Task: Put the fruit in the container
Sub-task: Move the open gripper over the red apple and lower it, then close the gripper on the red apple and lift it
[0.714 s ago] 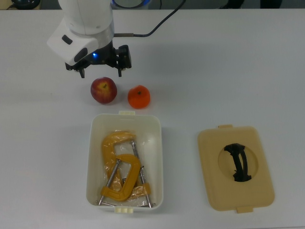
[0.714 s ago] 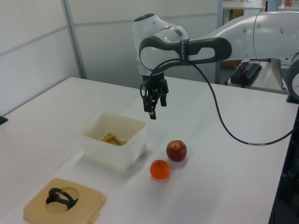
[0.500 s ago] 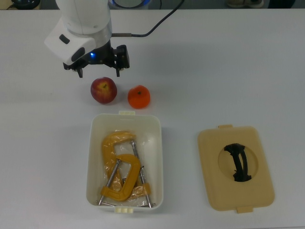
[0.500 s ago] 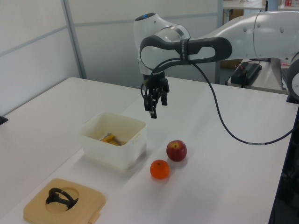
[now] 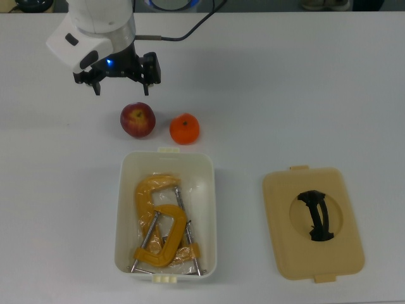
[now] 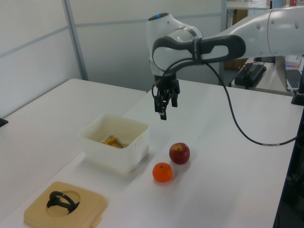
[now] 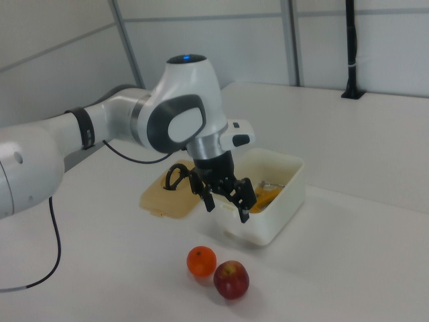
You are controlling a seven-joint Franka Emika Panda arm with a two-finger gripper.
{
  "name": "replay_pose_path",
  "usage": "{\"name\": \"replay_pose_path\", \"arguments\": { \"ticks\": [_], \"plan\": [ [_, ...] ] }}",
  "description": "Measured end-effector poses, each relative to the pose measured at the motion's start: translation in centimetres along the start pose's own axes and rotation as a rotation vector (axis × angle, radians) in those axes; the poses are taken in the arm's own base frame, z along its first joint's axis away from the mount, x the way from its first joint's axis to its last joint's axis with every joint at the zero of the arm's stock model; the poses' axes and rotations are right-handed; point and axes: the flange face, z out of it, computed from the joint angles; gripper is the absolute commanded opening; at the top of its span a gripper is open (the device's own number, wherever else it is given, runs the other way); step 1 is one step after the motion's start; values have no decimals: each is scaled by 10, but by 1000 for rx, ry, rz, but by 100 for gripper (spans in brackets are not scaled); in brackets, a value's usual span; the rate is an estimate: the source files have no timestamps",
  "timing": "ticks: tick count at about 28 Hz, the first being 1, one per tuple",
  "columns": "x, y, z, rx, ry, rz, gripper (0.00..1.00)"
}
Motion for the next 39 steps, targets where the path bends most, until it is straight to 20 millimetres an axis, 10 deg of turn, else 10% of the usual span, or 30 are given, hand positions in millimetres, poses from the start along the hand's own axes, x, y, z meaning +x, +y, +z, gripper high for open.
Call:
{"name": "replay_pose_path", "arguments": {
  "ticks": [33, 39],
  "plan": [
    [-29, -17, 156, -40, -77, -62, 100],
    [-27, -16, 171, -65, -100, -83, 35]
  ]
}}
